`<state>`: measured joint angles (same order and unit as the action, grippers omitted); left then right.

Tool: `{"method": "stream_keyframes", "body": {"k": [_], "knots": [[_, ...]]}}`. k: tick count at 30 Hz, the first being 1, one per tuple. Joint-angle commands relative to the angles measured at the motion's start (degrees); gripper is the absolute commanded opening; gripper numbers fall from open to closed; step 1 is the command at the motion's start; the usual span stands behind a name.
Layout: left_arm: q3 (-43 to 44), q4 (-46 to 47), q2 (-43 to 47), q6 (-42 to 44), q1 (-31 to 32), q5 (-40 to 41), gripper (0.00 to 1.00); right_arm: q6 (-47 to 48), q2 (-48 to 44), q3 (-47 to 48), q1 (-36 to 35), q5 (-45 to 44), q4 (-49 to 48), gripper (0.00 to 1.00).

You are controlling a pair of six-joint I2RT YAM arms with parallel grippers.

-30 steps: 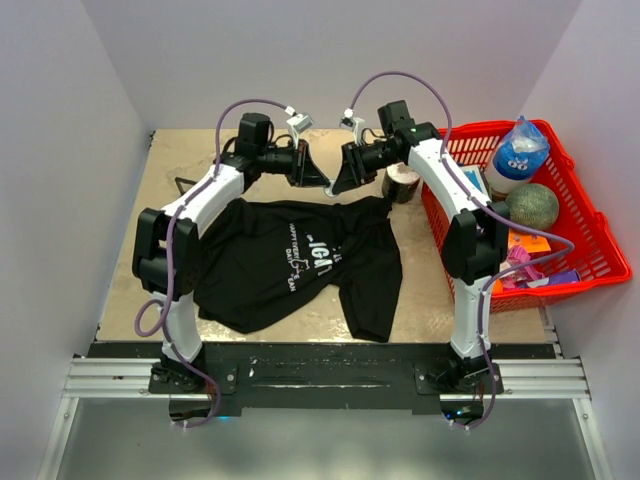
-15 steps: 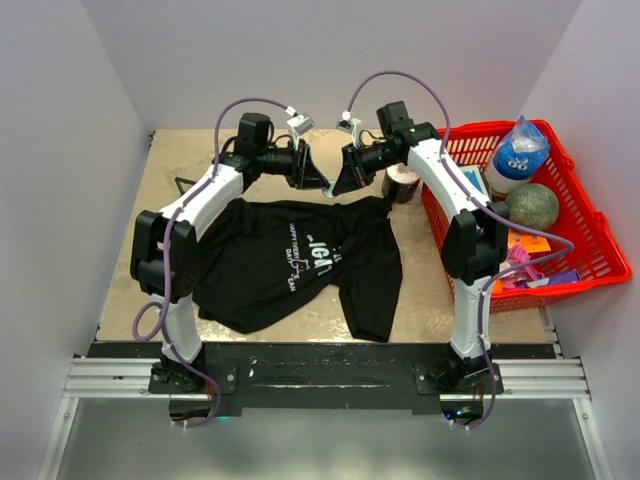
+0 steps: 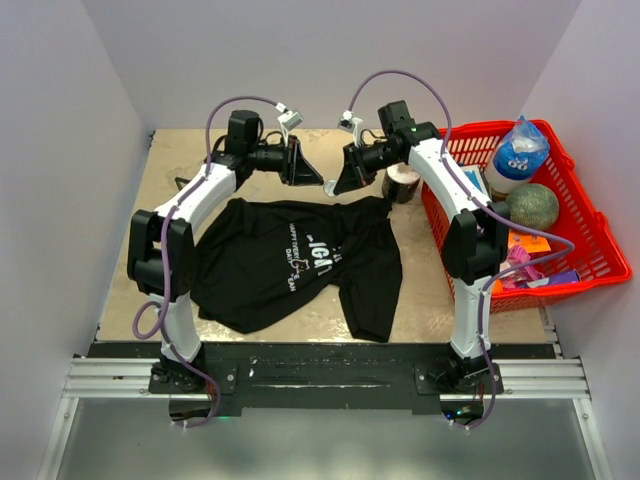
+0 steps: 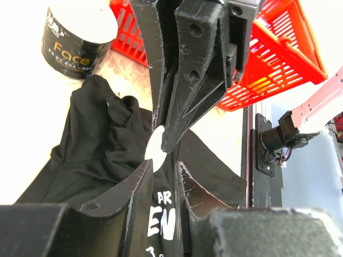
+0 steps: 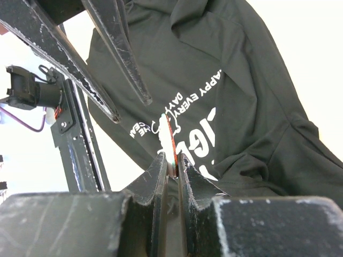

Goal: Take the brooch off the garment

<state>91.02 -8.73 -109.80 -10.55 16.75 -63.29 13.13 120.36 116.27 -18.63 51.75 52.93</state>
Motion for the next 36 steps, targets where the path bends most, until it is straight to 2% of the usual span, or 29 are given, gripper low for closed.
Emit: {"method": "stream_keyframes", "body": {"k": [1, 12, 18, 26, 33, 36], "knots": [[-0.1, 2.8, 1.3, -1.3, -0.2, -1.8, 0.25, 0.1, -2.2, 2.6, 0.1, 0.5, -1.0, 0.12], [1.7, 2.1, -1.6, -0.4, 0.1, -0.4, 0.25, -0.6, -1.9, 3.0, -0.1, 2.2, -1.2, 0.13], [1.9, 3.0, -2.4, -1.0, 0.5, -1.2, 0.17, -1.5, -1.5, 3.2, -0.3, 3.0, -1.8, 0.13], [2.0, 5.5, -3.5, -3.4, 0.5, -2.7, 0.17, -1.9, -0.6, 3.9, -0.6, 3.1, -1.8, 0.13], [2.1, 7.9, -4.3, -6.5, 0.6, -4.8, 0.05, -2.3, -0.1, 4.1, -0.9, 3.1, -2.2, 0.13], [2.1, 11.0, -4.5, -7.9, 0.7, -5.5, 0.03, -2.7, 0.4, 4.3, -1.0, 2.9, -2.5, 0.13]]}}
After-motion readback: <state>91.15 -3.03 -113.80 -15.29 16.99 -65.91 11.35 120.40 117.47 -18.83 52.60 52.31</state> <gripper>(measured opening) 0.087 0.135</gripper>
